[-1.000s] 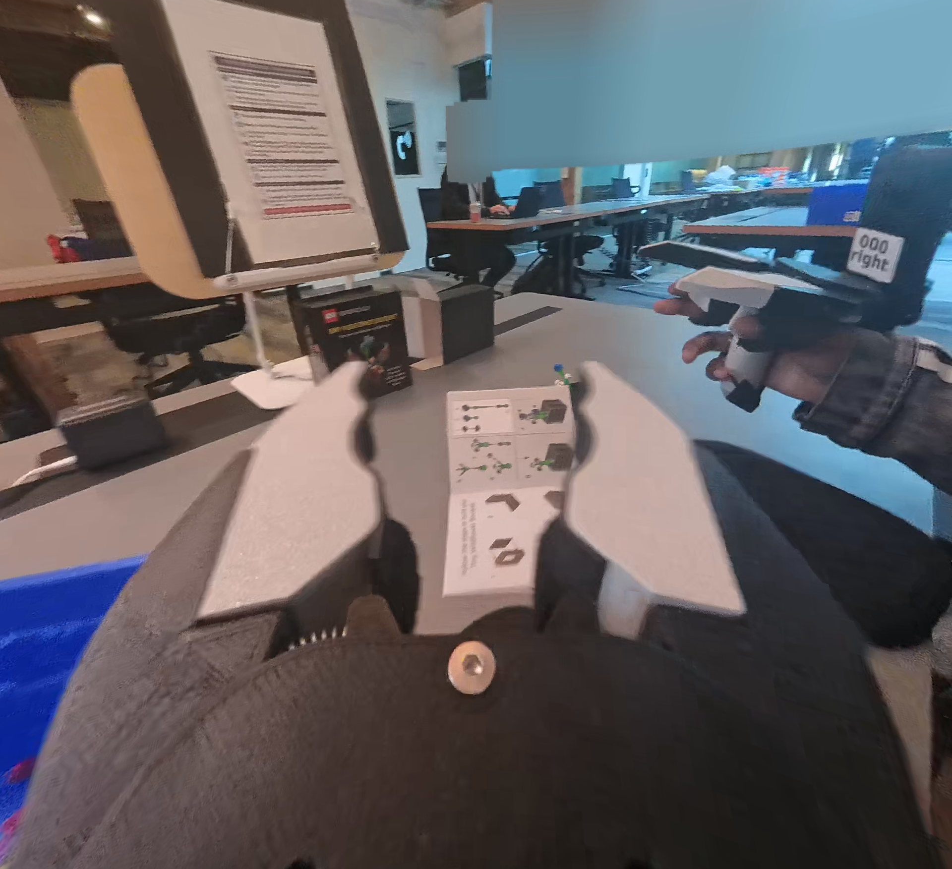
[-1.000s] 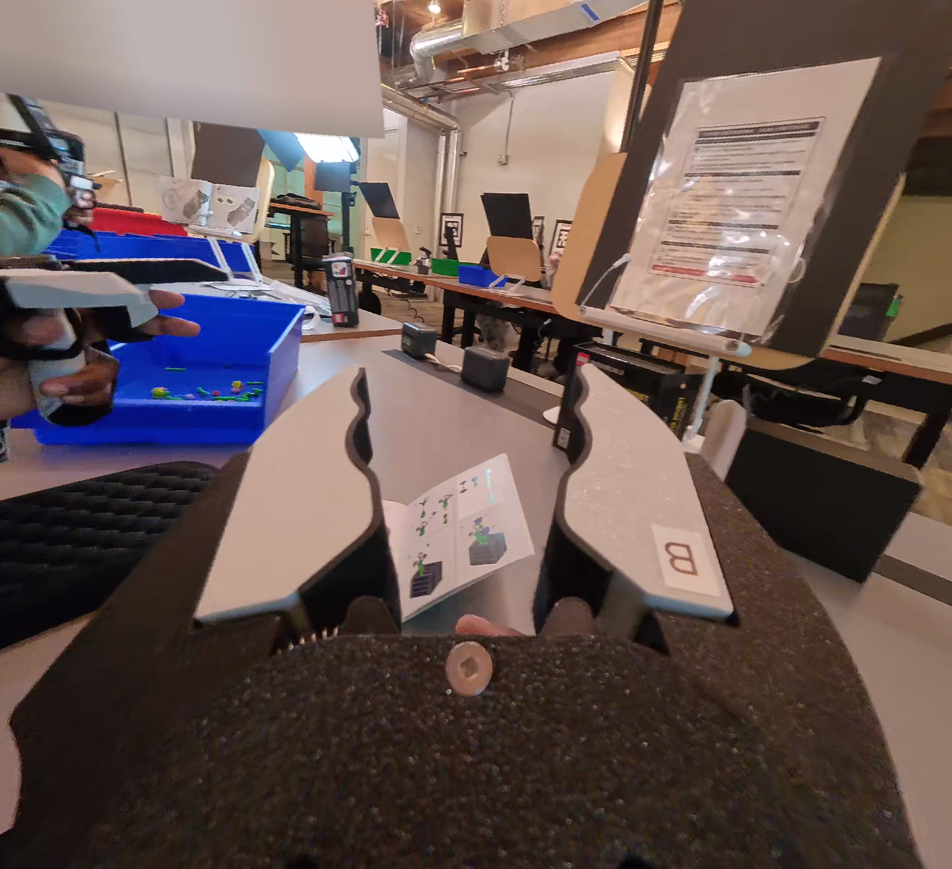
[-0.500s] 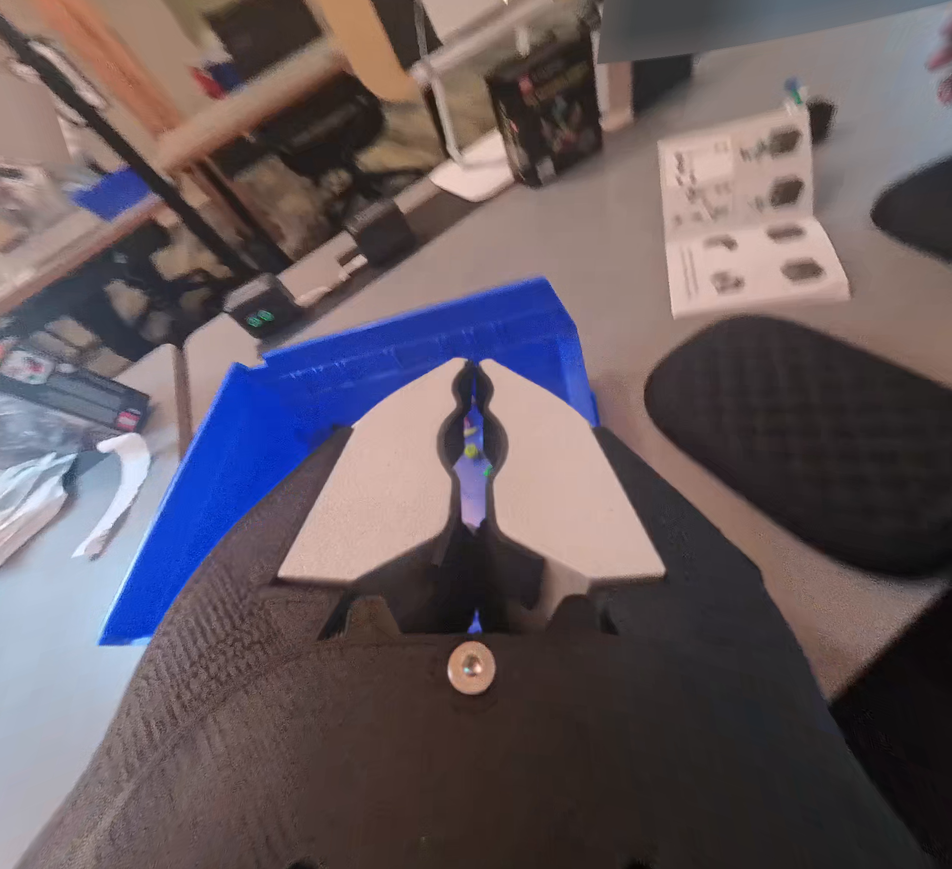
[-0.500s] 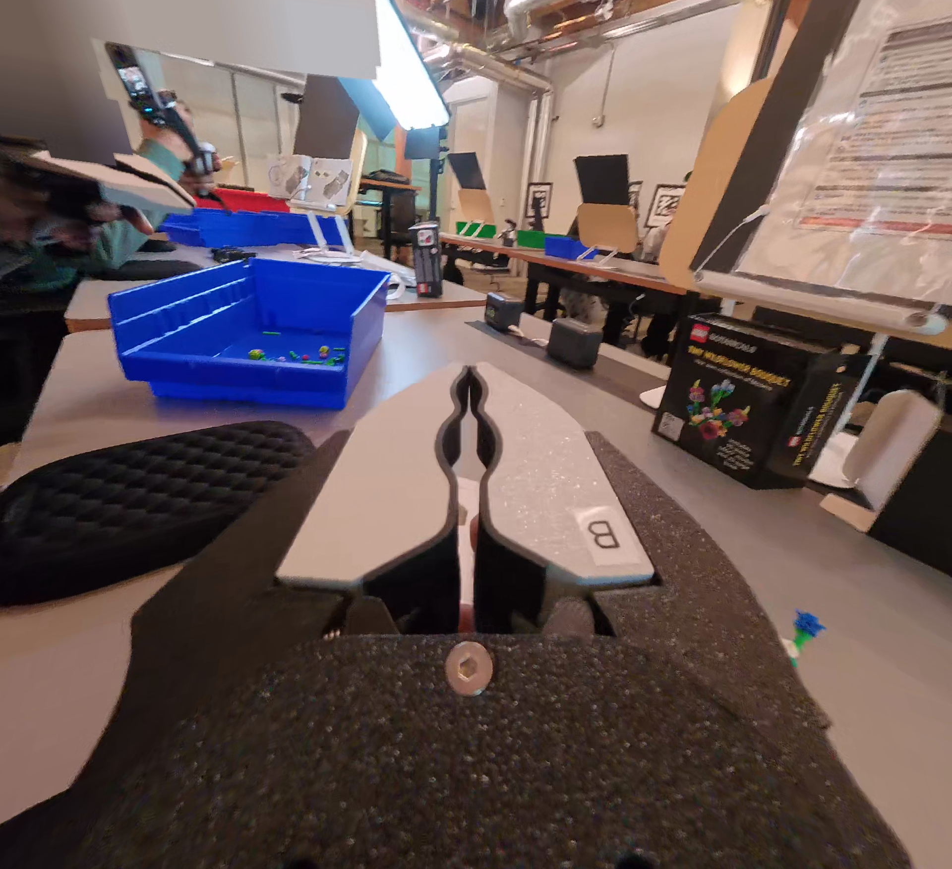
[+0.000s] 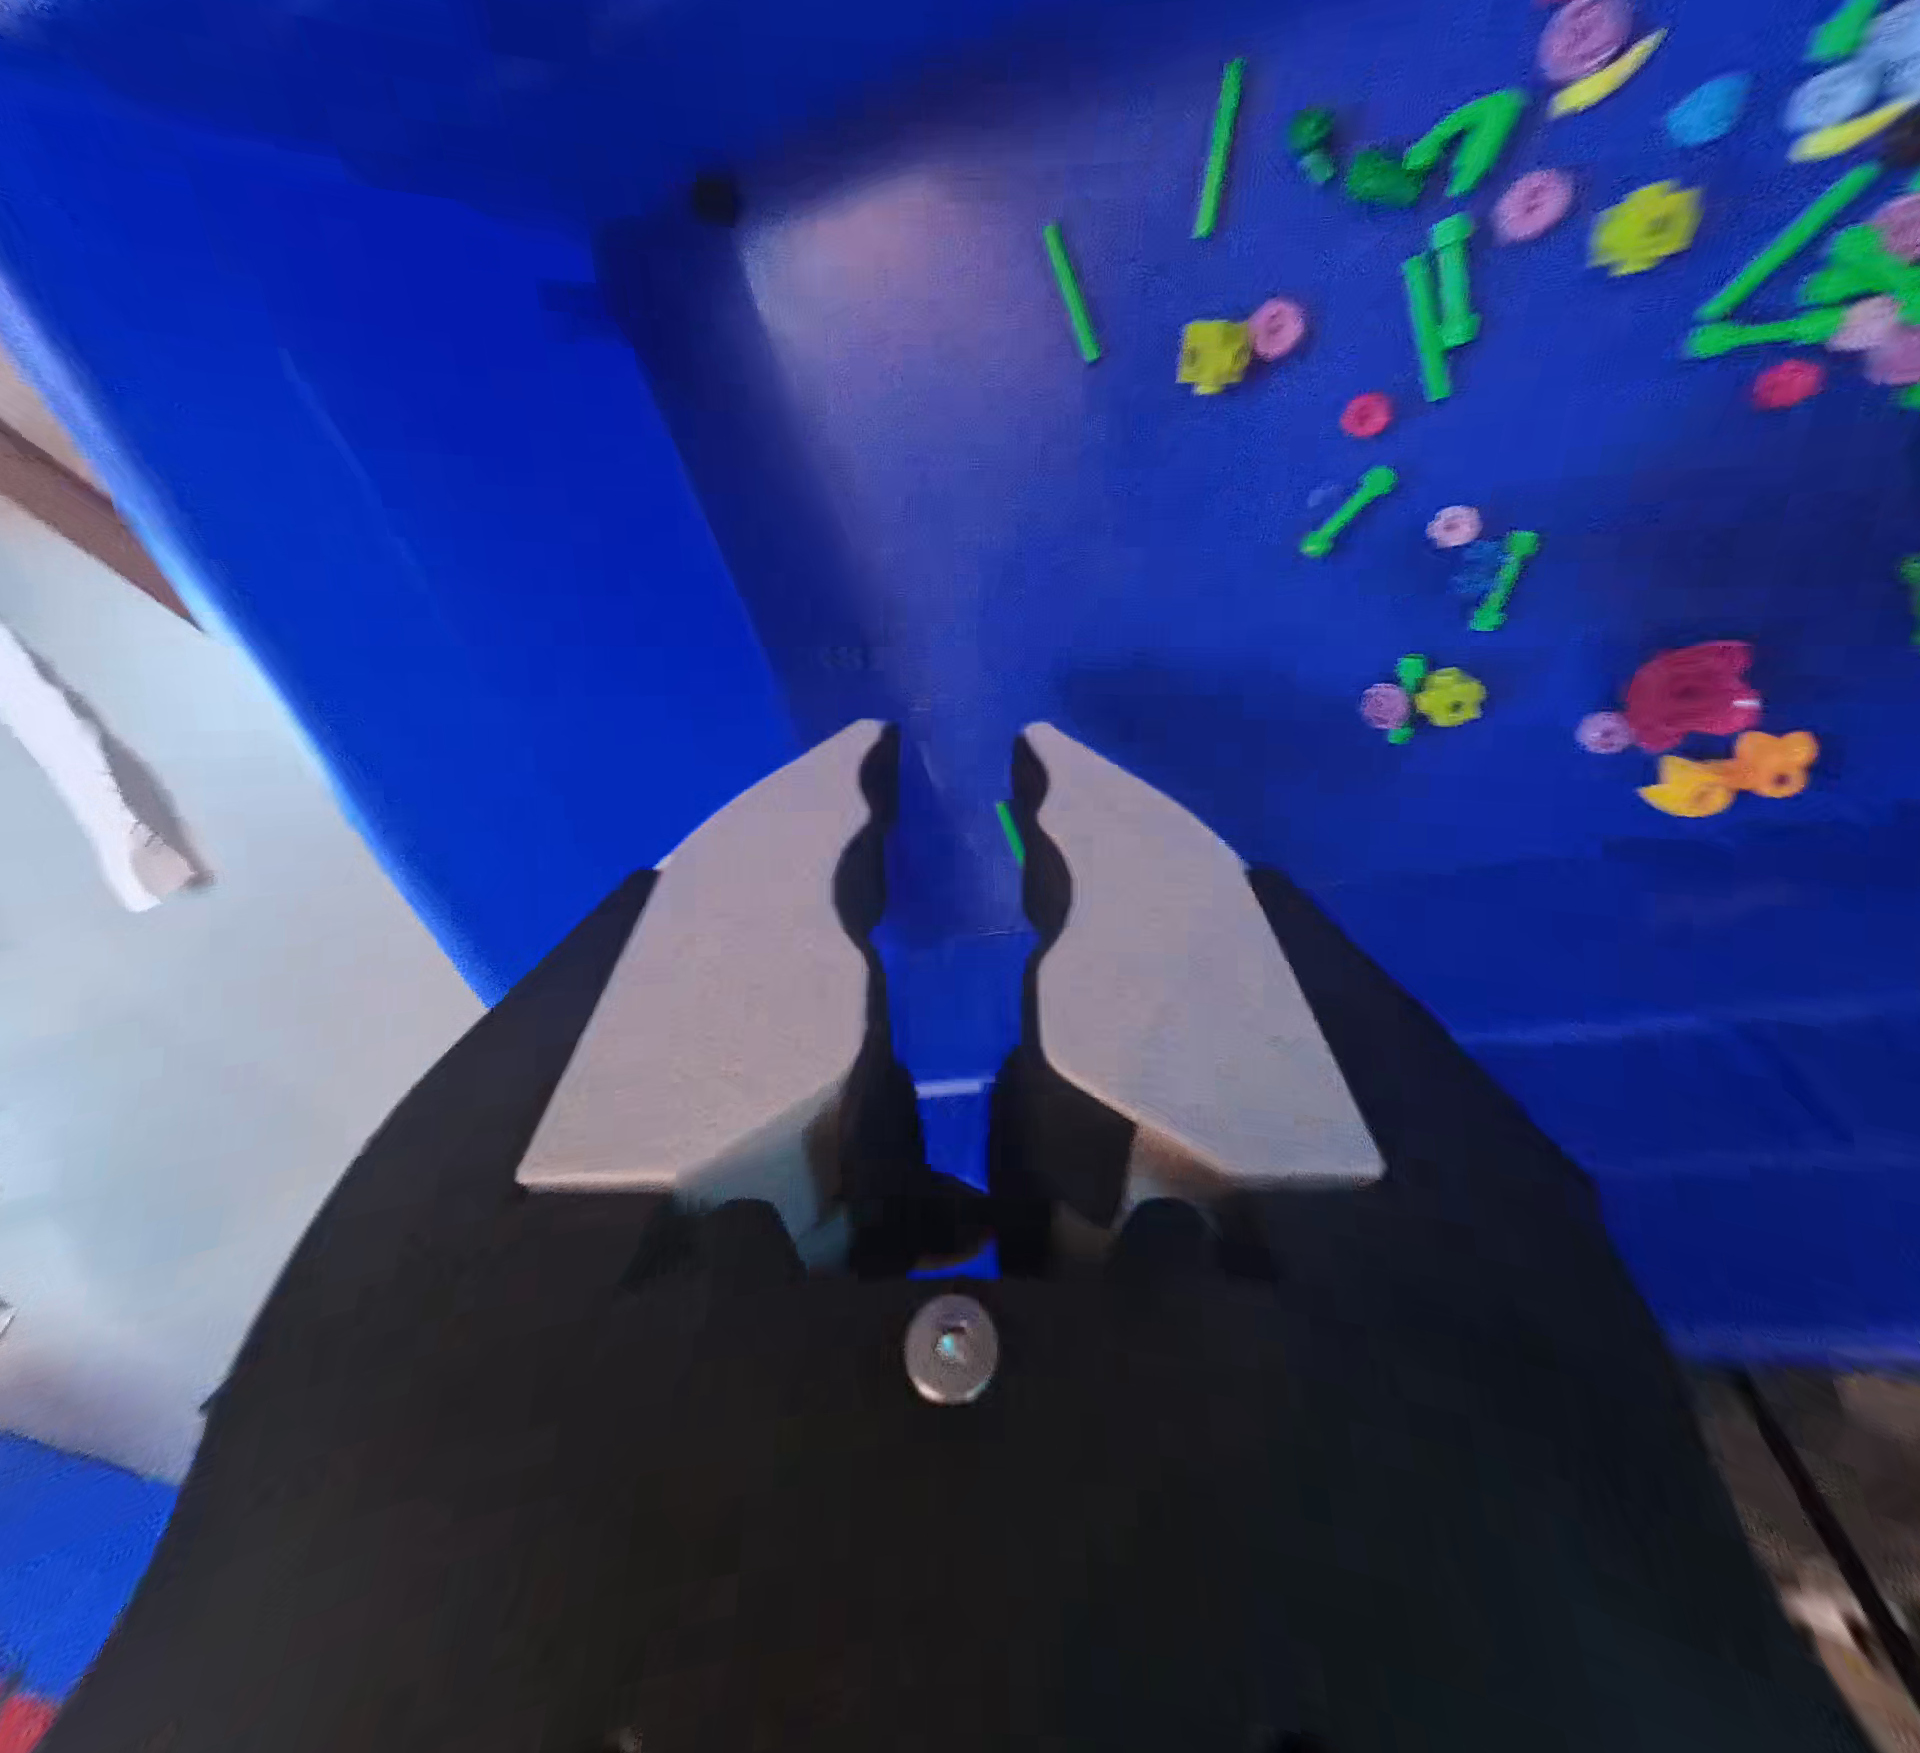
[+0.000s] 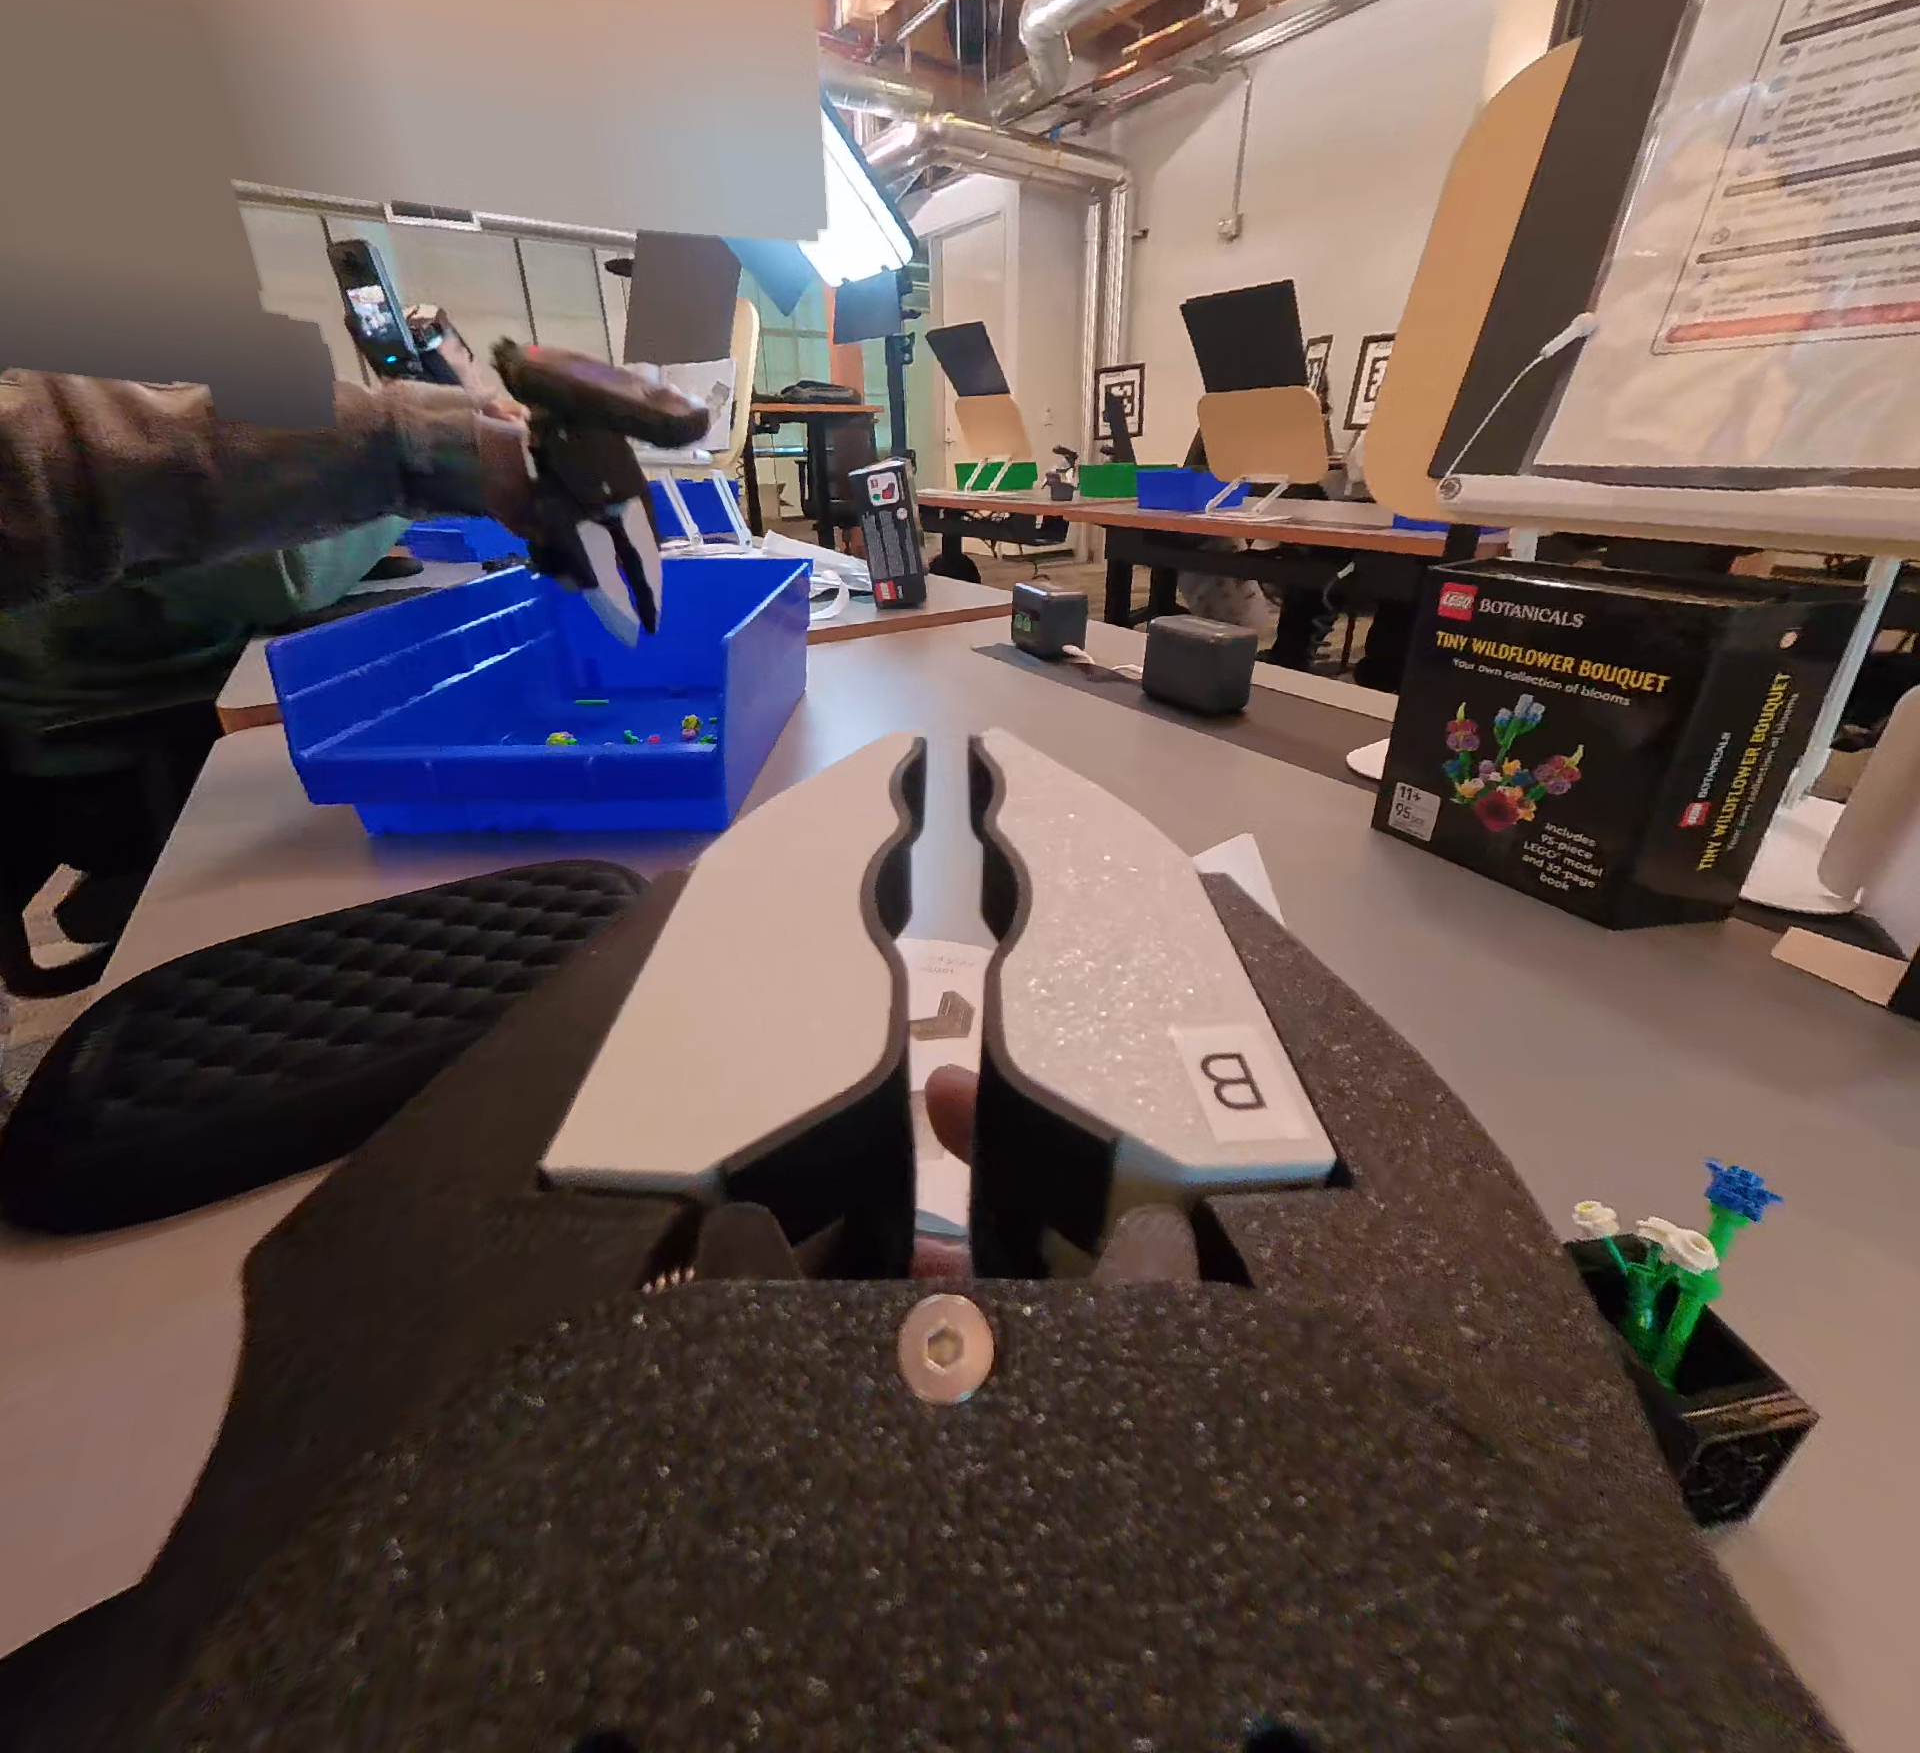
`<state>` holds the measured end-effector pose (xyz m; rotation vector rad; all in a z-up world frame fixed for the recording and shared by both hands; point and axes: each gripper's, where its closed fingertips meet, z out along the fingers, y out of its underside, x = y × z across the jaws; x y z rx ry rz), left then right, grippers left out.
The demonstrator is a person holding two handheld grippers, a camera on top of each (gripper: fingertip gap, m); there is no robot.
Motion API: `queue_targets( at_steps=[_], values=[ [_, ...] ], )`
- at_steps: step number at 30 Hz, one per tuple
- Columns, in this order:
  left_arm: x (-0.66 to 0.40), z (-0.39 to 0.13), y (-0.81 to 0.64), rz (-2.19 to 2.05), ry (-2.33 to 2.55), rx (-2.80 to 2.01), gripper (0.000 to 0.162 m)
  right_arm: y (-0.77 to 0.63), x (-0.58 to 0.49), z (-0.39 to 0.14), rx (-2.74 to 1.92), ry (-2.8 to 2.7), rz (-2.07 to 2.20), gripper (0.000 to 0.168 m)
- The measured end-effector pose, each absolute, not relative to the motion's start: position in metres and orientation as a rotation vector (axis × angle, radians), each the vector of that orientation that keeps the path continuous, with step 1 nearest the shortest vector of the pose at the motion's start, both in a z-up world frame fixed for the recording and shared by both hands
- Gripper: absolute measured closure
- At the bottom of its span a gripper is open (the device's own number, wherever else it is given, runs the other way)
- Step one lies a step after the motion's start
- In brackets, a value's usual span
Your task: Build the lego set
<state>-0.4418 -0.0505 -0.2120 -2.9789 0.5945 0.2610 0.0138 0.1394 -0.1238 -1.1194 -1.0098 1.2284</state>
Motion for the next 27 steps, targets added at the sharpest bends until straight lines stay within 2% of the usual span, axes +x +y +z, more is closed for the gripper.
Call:
queue_targets(
  at_steps=[1, 4, 8, 18, 21, 24, 25, 27],
  values=[
    [-0.450, -0.220, -0.051, 0.280, 0.607, -3.033, 0.133, 0.142, 0.015, -0.123, -1.115, -0.995, 1.228, 0.158],
    [-0.470, -0.238, -0.050, 0.412, 0.616, -3.107, 0.130, 0.147, 0.018, -0.121, -1.118, -0.950, 1.248, 0.156],
    [-0.467, -0.257, -0.040, 0.329, 0.490, -3.103, 0.143, 0.152, 0.020, -0.120, -1.119, -0.922, 1.282, 0.155],
    [-0.474, -0.257, -0.050, 0.374, 0.559, -3.176, 0.140, 0.162, 0.018, -0.122, -1.143, -0.894, 1.341, 0.154],
    [-0.474, -0.258, -0.049, 0.396, 0.621, -3.173, 0.143, 0.165, 0.021, -0.121, -1.142, -0.866, 1.351, 0.154],
    [-0.464, -0.260, -0.052, 0.287, 0.683, -3.159, 0.157, 0.167, 0.022, -0.120, -1.147, -0.848, 1.363, 0.152],
    [-0.458, -0.260, -0.054, 0.232, 0.701, -3.154, 0.154, 0.167, 0.022, -0.120, -1.147, -0.844, 1.364, 0.152],
    [-0.449, -0.258, -0.058, 0.170, 0.714, -3.168, 0.138, 0.168, 0.023, -0.120, -1.148, -0.839, 1.365, 0.152]
  ],
)
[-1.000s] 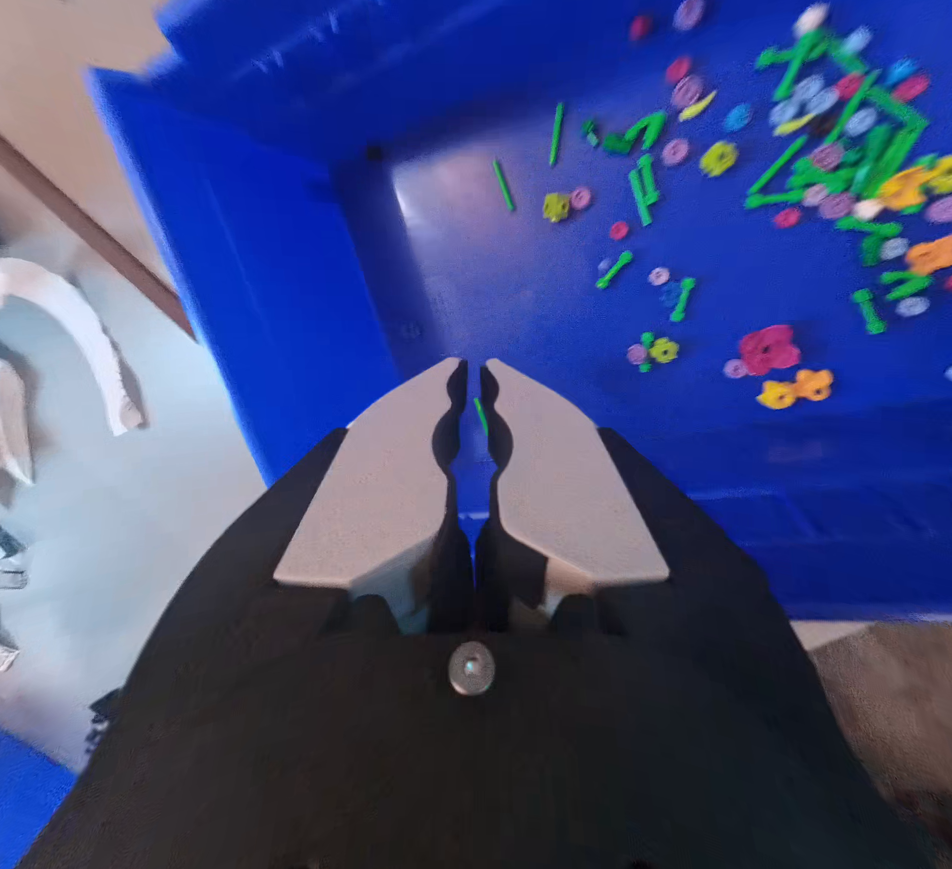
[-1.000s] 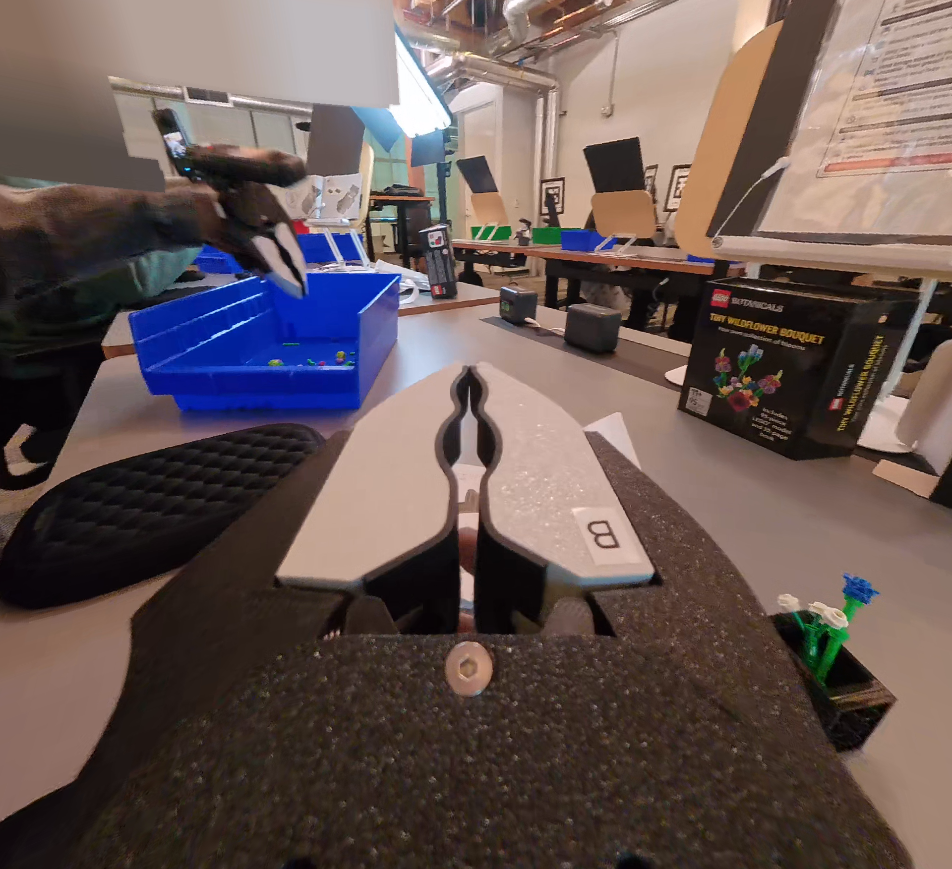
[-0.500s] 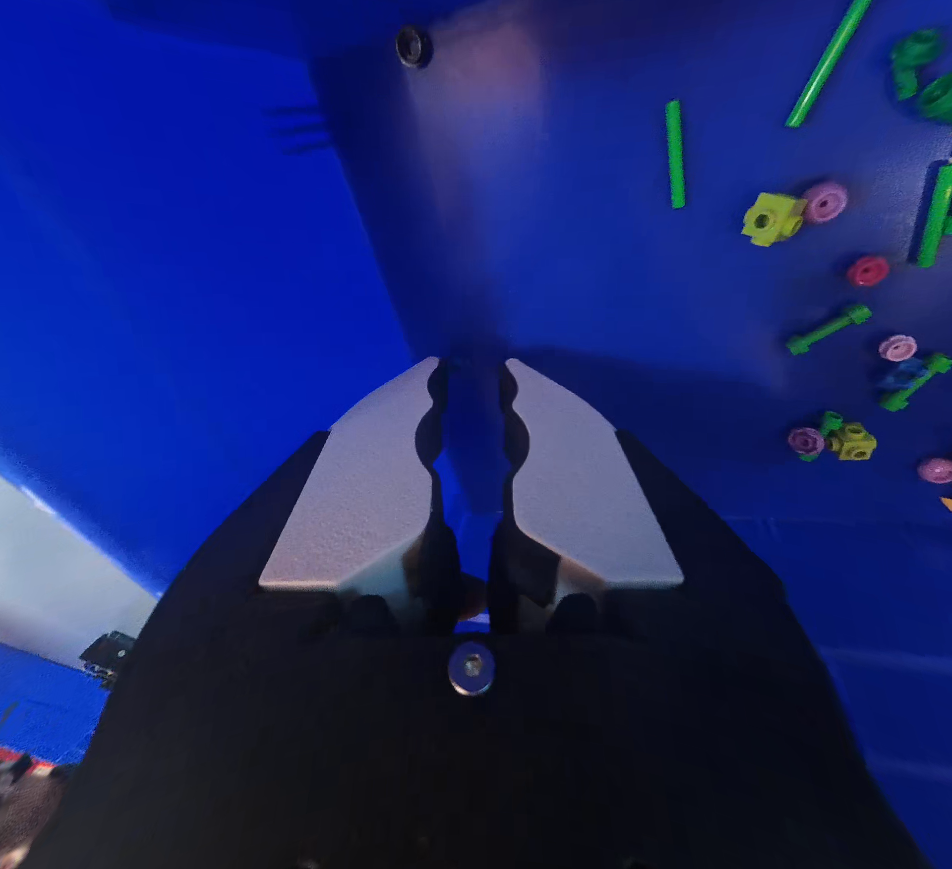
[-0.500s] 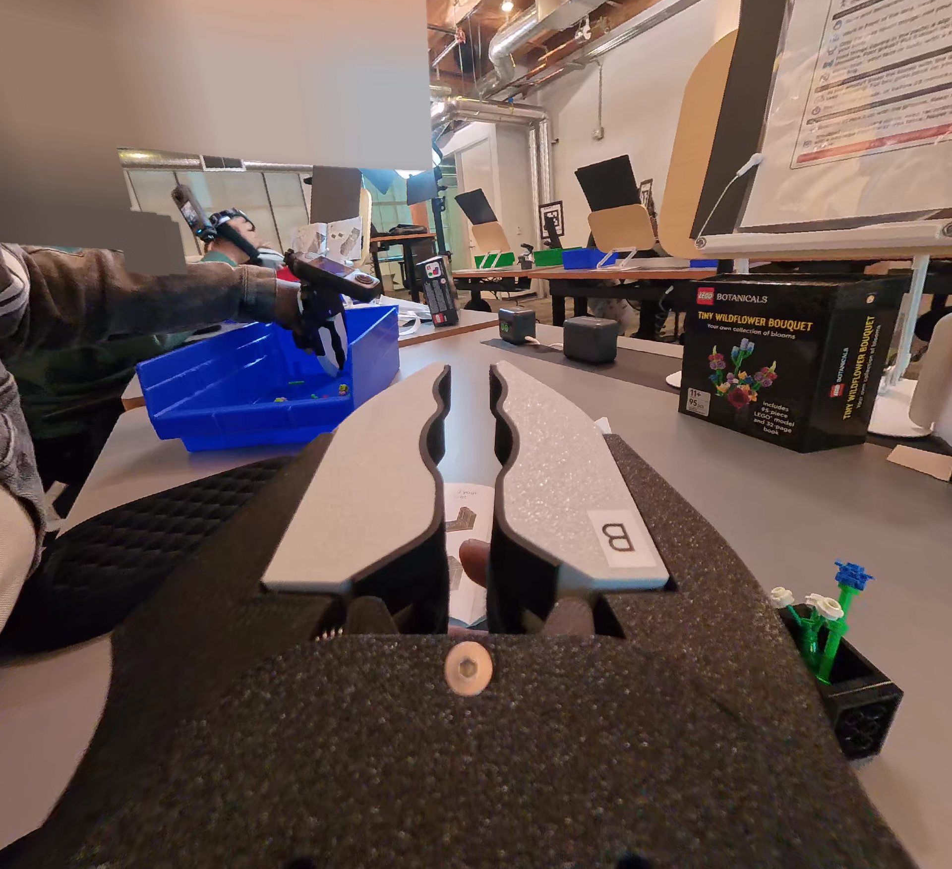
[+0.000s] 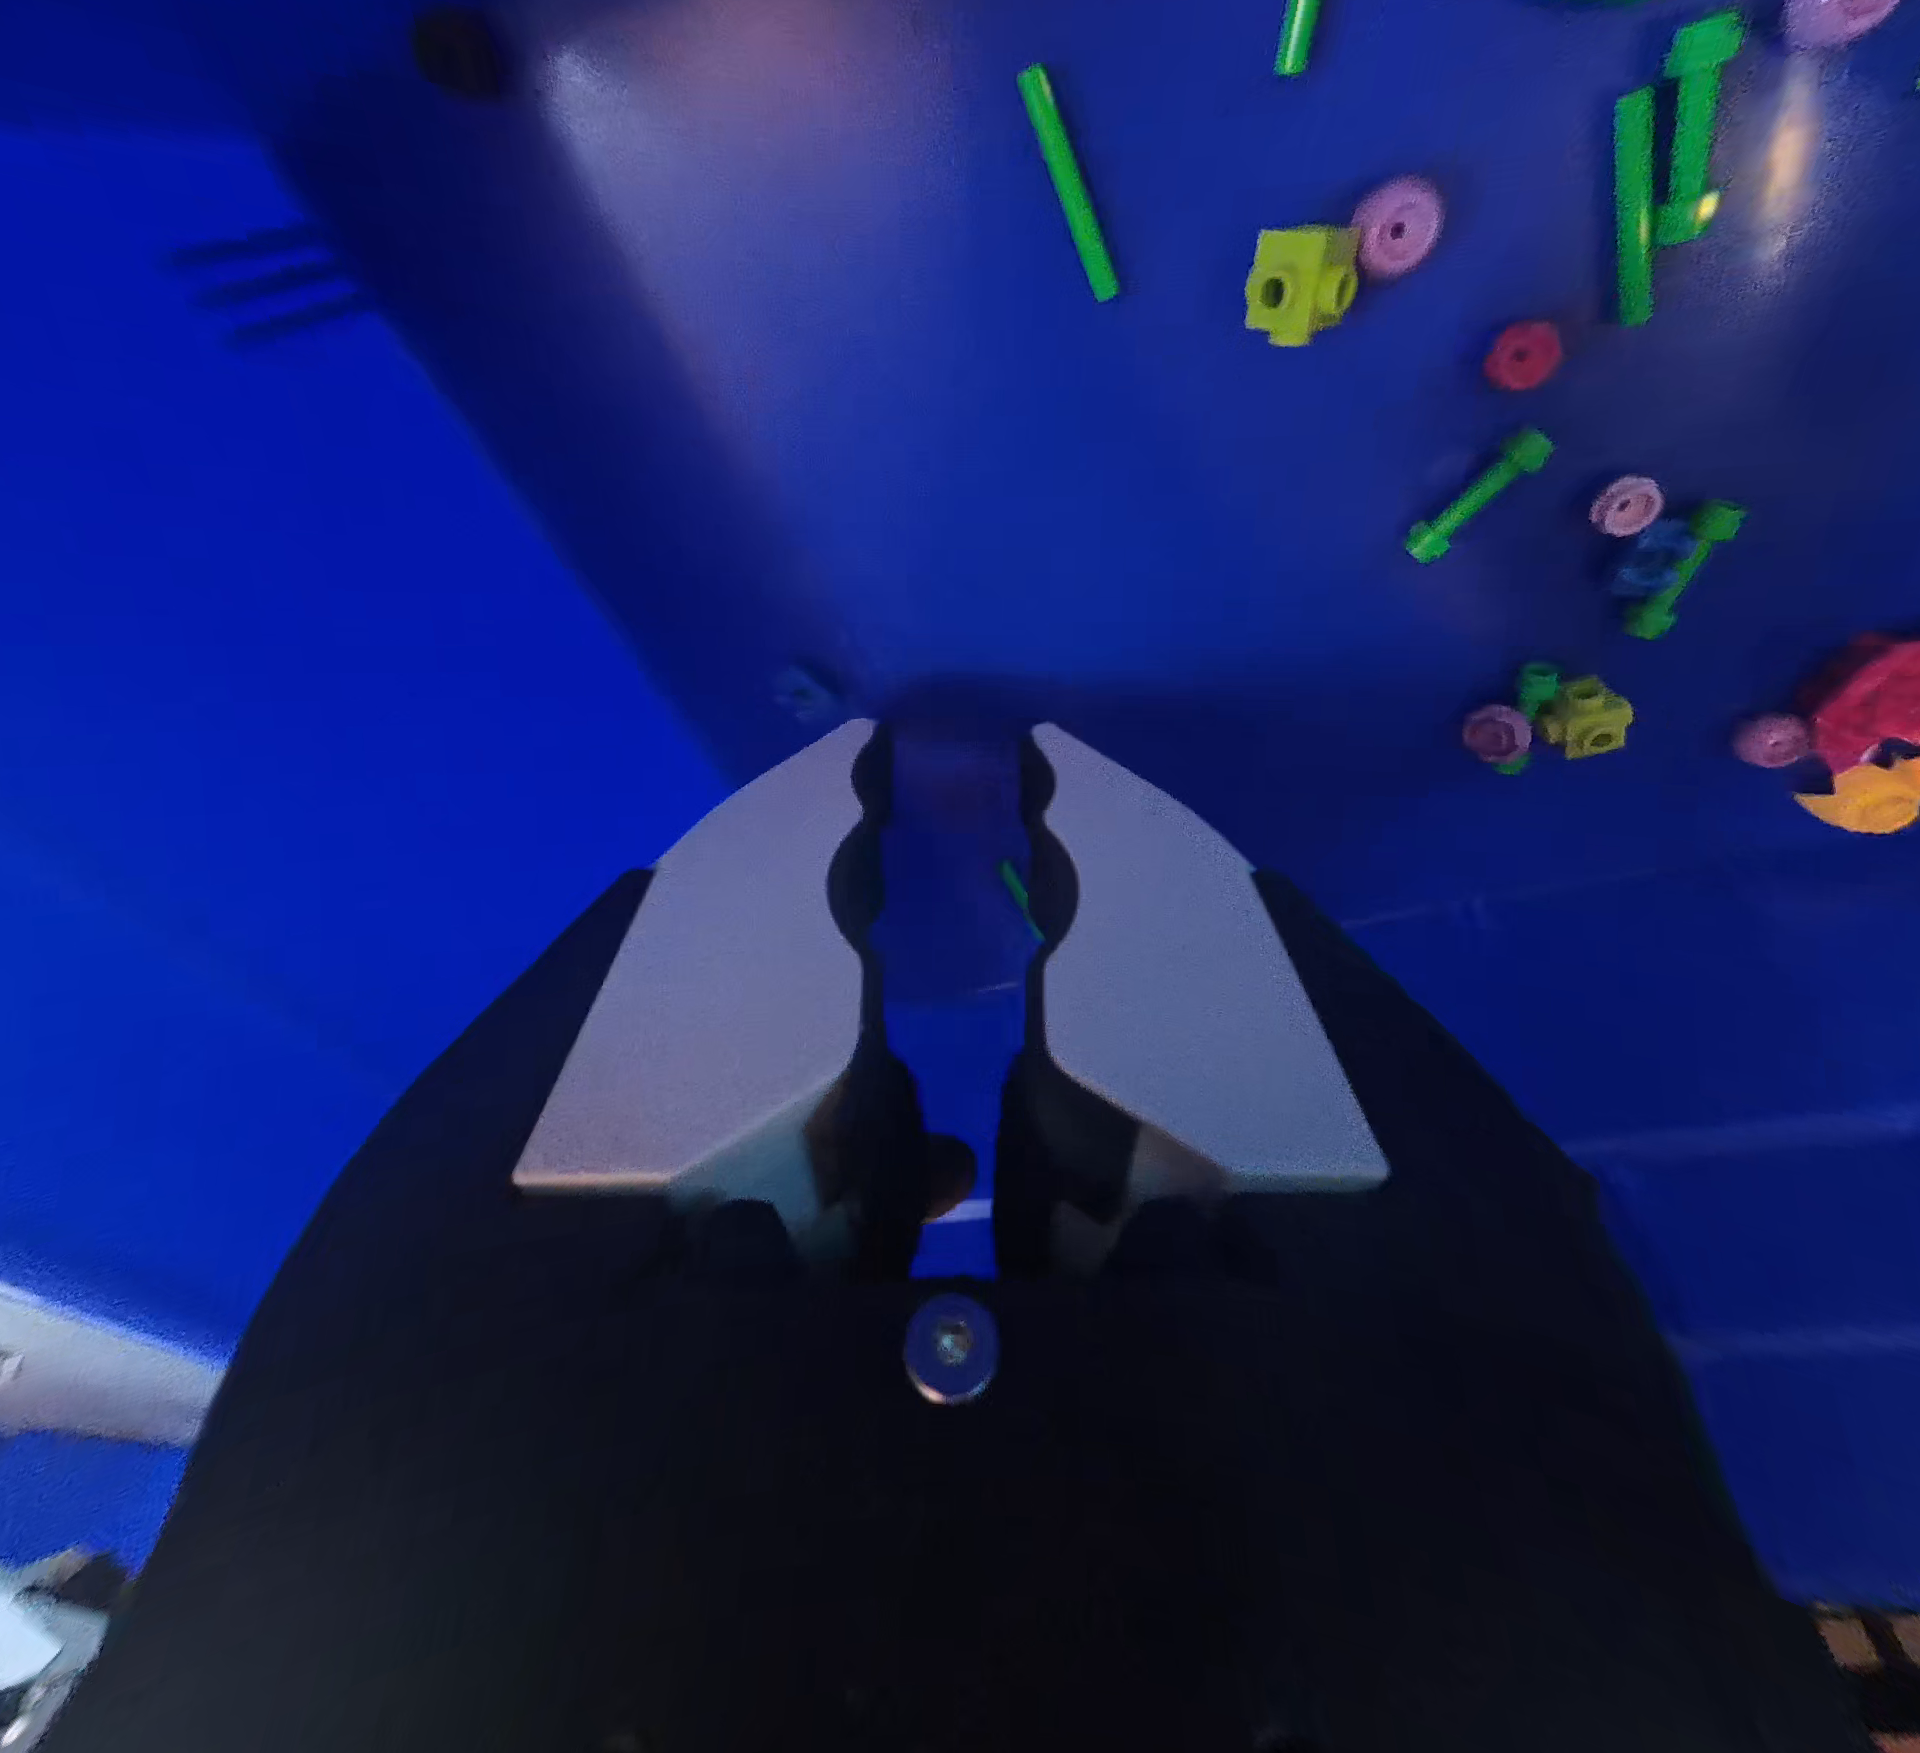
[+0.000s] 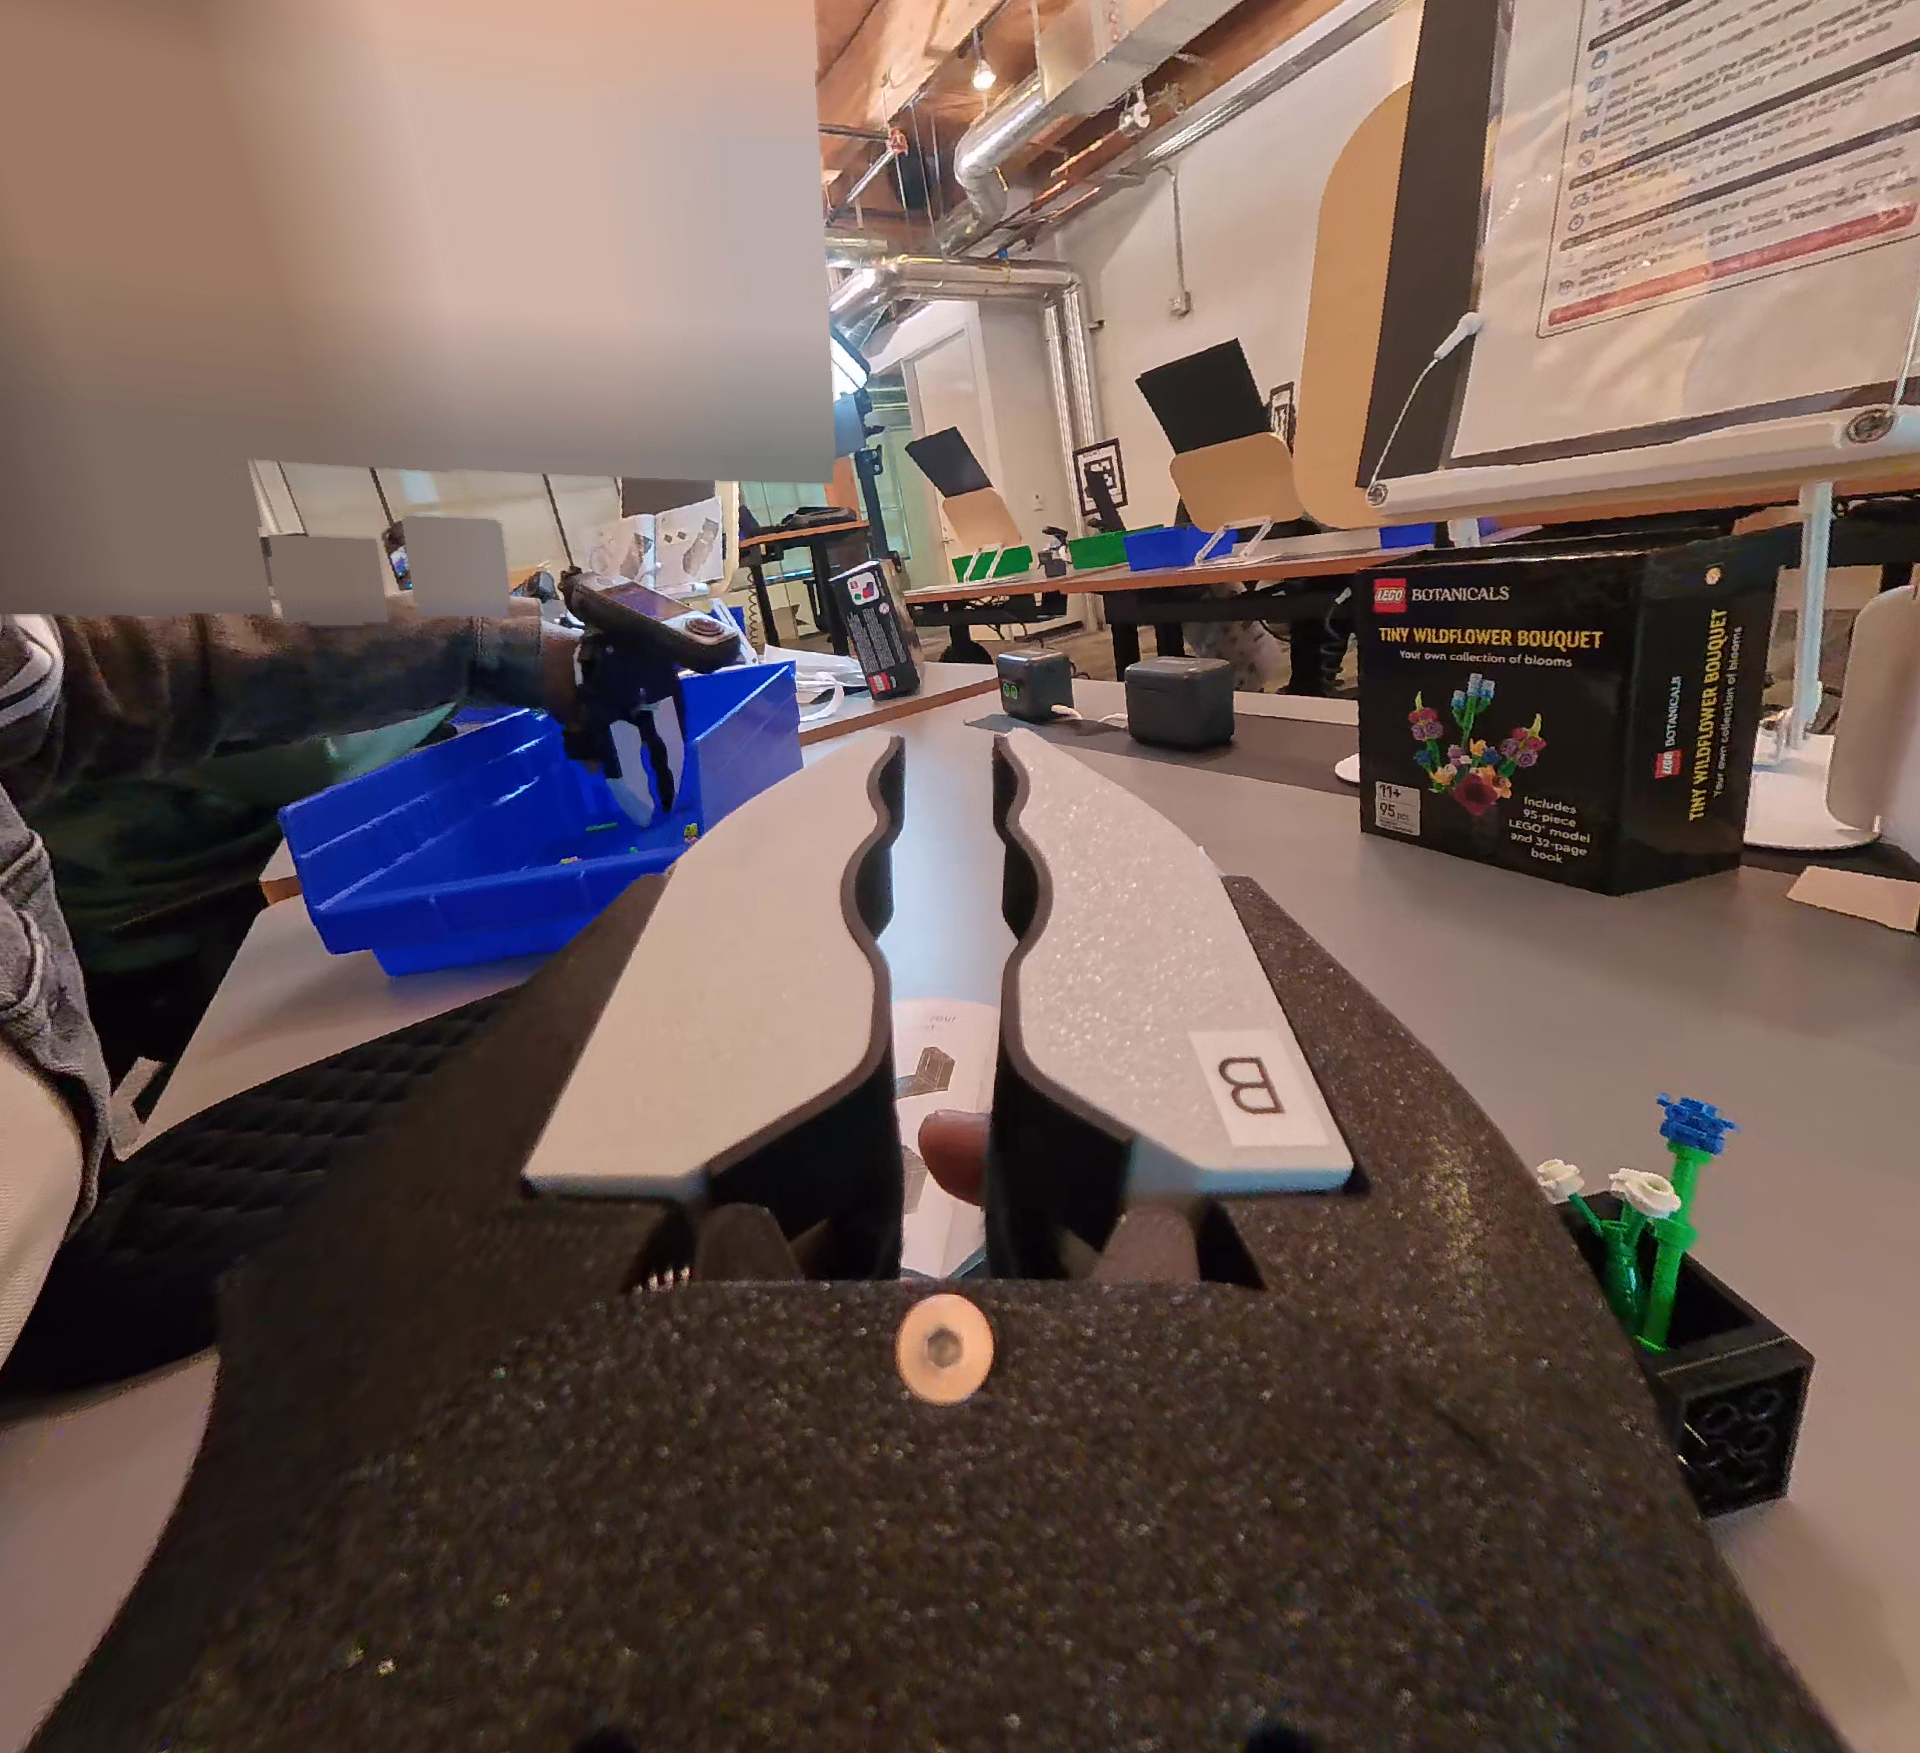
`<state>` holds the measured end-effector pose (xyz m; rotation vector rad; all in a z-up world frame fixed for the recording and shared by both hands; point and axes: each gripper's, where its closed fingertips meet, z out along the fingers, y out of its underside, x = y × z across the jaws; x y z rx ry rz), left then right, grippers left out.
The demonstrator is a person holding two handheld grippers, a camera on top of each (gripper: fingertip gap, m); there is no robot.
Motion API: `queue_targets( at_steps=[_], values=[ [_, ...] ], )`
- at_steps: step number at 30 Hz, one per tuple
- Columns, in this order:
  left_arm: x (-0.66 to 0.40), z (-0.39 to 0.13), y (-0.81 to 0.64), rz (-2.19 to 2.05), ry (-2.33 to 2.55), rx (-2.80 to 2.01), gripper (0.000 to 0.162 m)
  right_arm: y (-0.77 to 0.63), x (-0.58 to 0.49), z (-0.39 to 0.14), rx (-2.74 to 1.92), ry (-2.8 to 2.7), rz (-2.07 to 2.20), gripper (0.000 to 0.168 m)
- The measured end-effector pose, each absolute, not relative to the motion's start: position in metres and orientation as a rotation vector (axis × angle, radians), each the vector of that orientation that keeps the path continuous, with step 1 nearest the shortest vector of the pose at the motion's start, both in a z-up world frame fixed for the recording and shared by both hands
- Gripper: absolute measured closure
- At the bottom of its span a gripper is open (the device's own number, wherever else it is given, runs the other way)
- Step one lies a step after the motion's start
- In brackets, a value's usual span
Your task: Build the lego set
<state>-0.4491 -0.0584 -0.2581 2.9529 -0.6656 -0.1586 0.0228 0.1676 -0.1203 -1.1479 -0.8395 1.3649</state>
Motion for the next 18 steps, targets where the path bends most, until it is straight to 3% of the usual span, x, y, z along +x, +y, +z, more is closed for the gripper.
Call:
queue_targets(
  at_steps=[5, 18],
  values=[
    [-0.468, -0.251, -0.050, -0.364, -0.746, 2.962, 0.131, 0.168, 0.023, -0.120, -1.149, -0.835, 1.366, 0.152],
    [-0.464, -0.258, -0.039, -0.123, -0.175, 3.186, 0.139, 0.169, 0.024, -0.120, -1.144, -0.826, 1.357, 0.152]
  ],
)
